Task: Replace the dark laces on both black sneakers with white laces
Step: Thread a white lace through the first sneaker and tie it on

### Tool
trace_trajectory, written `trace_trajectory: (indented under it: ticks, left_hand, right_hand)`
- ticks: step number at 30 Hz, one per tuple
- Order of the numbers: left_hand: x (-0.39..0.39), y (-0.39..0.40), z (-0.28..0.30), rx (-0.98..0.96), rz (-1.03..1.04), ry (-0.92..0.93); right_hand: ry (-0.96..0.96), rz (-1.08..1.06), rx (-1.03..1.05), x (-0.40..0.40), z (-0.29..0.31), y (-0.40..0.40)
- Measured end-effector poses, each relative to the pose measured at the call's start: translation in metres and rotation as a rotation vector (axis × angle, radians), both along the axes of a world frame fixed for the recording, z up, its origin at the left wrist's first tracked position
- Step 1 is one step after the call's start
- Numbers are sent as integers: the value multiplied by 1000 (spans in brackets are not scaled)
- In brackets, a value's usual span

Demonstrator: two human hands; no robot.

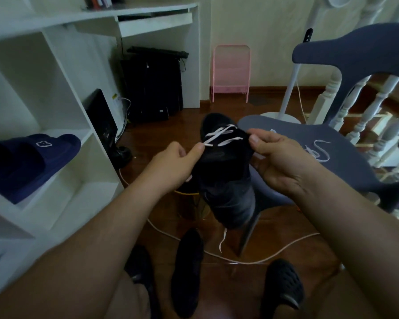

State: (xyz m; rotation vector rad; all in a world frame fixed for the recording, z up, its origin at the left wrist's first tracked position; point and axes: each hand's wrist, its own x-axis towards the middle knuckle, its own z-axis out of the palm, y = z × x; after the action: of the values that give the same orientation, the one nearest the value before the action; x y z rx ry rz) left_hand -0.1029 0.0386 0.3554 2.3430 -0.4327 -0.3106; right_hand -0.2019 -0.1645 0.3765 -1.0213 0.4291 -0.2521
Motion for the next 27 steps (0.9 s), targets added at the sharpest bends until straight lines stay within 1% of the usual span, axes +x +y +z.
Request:
trace_trajectory:
  ticks: [1, 2, 3, 4, 5, 6, 7, 8, 10, 11, 12, 15, 18, 20, 25, 26, 27]
  left_hand:
    - [1, 0, -2, -27, -10, 123]
    - [1, -1, -3, -95, -34, 248]
    - [-1, -2, -5, -181, -89, 340]
    - [-4, -4, -7, -284, -168, 371]
    - [-6, -6, -10, -373, -234, 353]
    - [-6, -9, -14, -428, -253, 311]
    - [-4, -12, -19, -442, -235, 239]
    - [-2, -13, -22, -413, -192, 153]
    - [-1, -14, -22, -280, -87, -2]
    - [-1, -14, -22, -228, -53, -58]
    - [-2, -14, -20, -216, -41, -96]
    - [-6, -16, -19, -254, -31, -165]
    - [-9, -18, -21, -257, -31, -219]
    - [-12, -19, -20, -264, -47, -252]
    - [-11, -19, -20, -273, -11, -229]
    - [-8, -19, -20, -267, 7, -236]
    - [-4, -18, -19, -260, 31, -247]
  right_hand:
    - [-22, -32, -2, 0, 0, 2]
    - [-40, -51, -2, 0, 0, 3]
    - [-54, -56, -4, 0, -1, 4]
    - [-67, -53, -8, 1, -2, 3]
    - [-80, -48, -14, 1, -2, 2]
    - [-92, -45, -22, 0, -2, 1]
    - [-100, -41, -45, -1, -2, -1]
    - [-105, -27, -94, -3, -2, -2]
    - [-108, 25, -222, -6, -3, 0]
    - [-104, 37, -266, -7, -5, 1]
    - [-100, 36, -290, -7, -6, 3]
    - [-111, -3, -327, -5, -5, 6]
    - [-58, -57, -249, -2, -5, 6]
    - [-30, -52, -213, -2, -3, 7]
    - [-50, -16, -287, -4, 1, 12]
    - [-49, -23, -240, -3, 1, 10]
    - [-50, -45, -145, -3, 3, 6]
